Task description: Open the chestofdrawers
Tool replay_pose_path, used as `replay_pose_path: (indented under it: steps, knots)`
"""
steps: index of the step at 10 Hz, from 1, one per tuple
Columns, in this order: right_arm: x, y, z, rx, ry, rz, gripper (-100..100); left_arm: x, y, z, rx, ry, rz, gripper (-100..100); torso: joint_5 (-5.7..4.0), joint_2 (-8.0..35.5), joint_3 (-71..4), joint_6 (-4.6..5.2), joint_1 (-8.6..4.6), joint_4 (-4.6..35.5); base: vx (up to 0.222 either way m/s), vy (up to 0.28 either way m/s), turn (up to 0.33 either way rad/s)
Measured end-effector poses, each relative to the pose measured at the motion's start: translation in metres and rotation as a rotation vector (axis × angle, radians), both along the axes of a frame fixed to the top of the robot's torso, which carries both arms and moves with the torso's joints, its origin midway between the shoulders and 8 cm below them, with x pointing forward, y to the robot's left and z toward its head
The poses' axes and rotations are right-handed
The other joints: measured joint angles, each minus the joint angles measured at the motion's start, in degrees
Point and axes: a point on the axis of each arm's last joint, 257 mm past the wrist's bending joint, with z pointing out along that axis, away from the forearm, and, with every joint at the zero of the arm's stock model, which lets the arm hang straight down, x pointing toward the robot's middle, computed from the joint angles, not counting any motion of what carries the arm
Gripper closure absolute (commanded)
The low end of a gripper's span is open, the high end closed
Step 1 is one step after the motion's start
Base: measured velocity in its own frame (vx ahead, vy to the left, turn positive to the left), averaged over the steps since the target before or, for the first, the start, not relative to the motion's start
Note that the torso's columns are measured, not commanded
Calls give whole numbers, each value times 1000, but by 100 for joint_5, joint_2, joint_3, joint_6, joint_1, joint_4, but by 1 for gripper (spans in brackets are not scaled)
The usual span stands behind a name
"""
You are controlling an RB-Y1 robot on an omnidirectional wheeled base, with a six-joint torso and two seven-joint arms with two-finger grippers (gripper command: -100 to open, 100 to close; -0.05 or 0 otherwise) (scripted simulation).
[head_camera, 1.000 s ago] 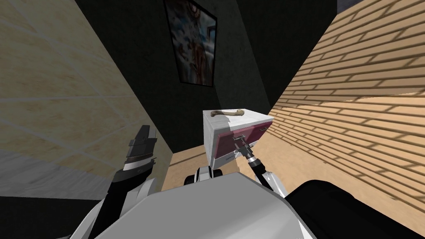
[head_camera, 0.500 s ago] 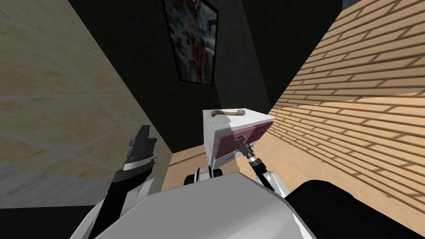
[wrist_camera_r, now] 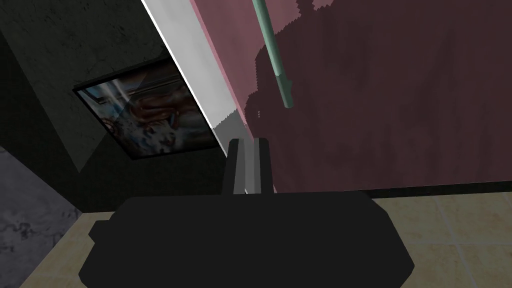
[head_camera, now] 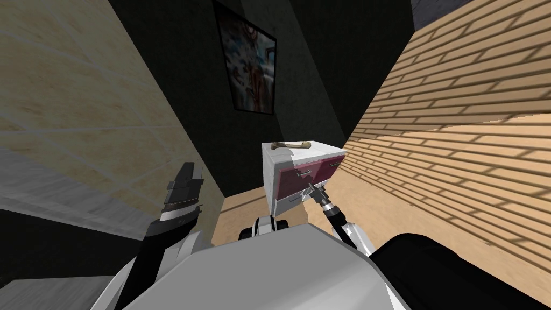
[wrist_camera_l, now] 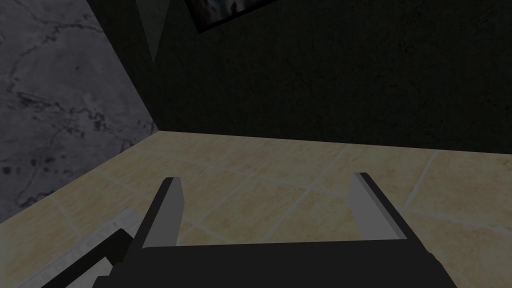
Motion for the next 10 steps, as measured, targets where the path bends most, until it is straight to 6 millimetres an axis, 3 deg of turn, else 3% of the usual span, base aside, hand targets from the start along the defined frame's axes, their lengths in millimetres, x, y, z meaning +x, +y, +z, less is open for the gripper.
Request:
replay_pose_path:
  steps: [5, 6, 10]
  knots:
    - [5, 0, 0, -2, -5, -6, -100, 0, 0, 0, 0, 0, 0, 0, -1, 101, 63, 3, -4, 30, 114, 19, 22]
    - [5, -1, 1, 0, -5, -7, 100, 0, 0, 0, 0, 0, 0, 0, -2, 99, 60, 4, -11, 27, 7, 4, -6]
    - [18, -12, 1, -1, -1, -45, 100, 0, 0, 0, 0, 0, 0, 0, 4, 119, 70, 12, -13, 41, -202, -26, 146]
